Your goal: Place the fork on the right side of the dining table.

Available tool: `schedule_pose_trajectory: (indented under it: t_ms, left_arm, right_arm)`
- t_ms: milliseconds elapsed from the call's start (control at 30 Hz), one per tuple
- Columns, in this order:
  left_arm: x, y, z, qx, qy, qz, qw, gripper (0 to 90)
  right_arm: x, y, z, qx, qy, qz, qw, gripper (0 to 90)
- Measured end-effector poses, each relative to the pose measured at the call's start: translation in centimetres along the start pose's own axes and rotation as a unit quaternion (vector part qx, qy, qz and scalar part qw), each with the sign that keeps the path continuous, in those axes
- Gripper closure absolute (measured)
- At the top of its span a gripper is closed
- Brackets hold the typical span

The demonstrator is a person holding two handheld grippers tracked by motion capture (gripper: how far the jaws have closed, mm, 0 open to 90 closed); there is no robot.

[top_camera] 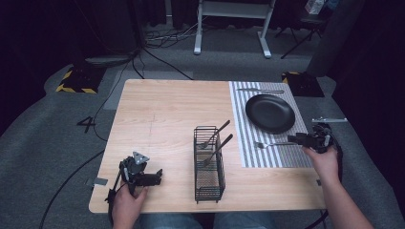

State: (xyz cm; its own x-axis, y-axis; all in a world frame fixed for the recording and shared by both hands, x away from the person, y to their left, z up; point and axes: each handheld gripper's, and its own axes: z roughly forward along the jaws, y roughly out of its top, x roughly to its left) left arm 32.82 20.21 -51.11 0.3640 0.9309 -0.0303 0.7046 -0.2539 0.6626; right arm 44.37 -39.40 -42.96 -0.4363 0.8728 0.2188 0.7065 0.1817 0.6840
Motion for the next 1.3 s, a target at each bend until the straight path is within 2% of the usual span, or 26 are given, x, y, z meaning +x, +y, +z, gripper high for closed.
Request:
schedule_pose_trajectory:
  t_ms: [133,333,533,833,1067,1233,1300]
  left_arm:
    - [0.0,0.0,0.0,0.001,0.000,0.001,1.0000,0.2]
    - [-0.1,-0.1,-0.1,0.001,0.001,0.000,1.0000,0.2]
    - [-0.1,-0.2,-0.2,0.001,-0.001,0.001,1.0000,0.2]
    - [-0.1,-0.2,-0.2,0.001,-0.001,0.000,1.0000,0.2]
    - [-0.1,-0.2,-0.2,0.001,-0.001,0.000,1.0000,0.2]
    - [-0.1,-0.2,-0.2,0.000,-0.001,0.000,1.0000,0.2]
    - [-0.1,-0.2,-0.2,0.001,-0.001,0.000,1.0000,0.2]
  right_arm:
    - [1.9,0.0,-1.0,-0.004,0.012,-0.029,0.9995,42.1]
    - [4.2,-0.1,-1.8,-0.006,0.036,-0.059,0.9976,38.3]
    - [6.3,-0.6,-1.9,0.009,0.065,-0.085,0.9942,34.5]
    - [8.9,-1.7,-1.8,0.012,0.096,-0.118,0.9883,32.0]
    - [9.8,-2.9,-0.9,0.035,0.122,-0.133,0.9829,30.5]
    - [9.9,-4.2,0.3,0.045,0.120,-0.139,0.9819,30.8]
    - [9.9,-4.8,0.8,0.045,0.107,-0.143,0.9829,32.5]
